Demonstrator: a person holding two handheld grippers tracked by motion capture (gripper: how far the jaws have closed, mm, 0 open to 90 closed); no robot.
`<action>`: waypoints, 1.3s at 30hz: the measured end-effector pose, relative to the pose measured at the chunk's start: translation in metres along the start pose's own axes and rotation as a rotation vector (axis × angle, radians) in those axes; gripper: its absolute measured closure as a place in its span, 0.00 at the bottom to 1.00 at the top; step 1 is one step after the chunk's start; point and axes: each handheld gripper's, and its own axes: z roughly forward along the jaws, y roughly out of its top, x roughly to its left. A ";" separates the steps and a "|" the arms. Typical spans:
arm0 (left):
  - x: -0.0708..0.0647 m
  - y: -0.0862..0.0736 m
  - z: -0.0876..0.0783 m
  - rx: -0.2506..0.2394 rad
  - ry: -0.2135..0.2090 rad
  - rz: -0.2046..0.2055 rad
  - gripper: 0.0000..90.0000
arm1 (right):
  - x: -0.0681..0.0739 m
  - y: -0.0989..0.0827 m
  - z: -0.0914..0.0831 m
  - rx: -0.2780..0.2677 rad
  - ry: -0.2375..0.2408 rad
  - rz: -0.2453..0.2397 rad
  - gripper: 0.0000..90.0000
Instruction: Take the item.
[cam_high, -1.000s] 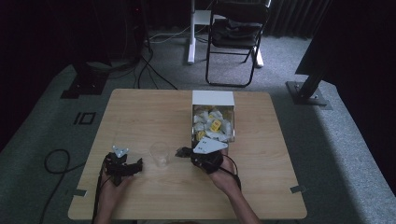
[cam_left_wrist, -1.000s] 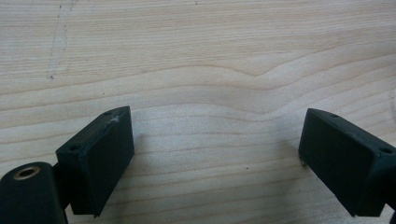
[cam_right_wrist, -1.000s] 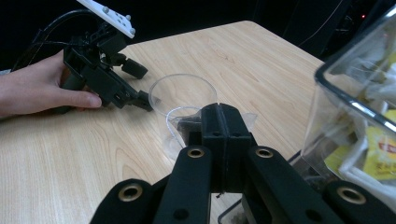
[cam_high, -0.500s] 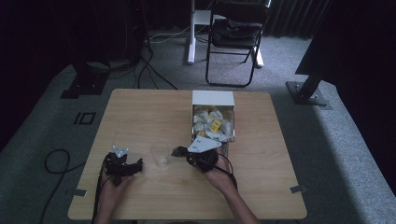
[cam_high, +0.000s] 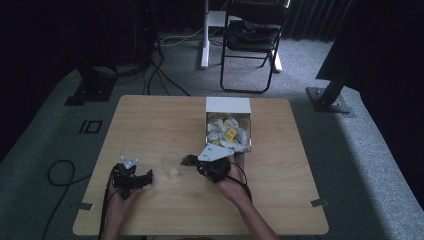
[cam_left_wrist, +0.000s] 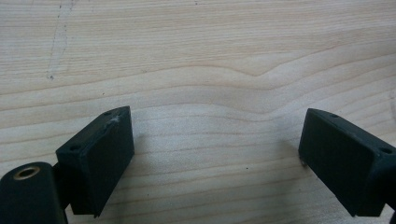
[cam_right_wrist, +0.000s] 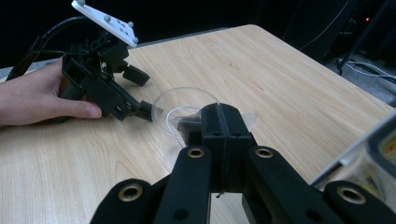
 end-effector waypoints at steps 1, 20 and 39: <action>0.000 0.000 0.000 0.000 0.000 0.000 0.12 | 0.000 0.001 0.001 -0.001 0.001 0.002 1.00; 0.000 0.000 0.000 0.000 0.000 -0.001 0.12 | 0.001 0.013 0.016 -0.012 0.005 0.001 1.00; 0.000 0.000 0.000 -0.002 0.000 -0.002 0.12 | 0.011 0.025 0.031 -0.025 0.017 -0.009 1.00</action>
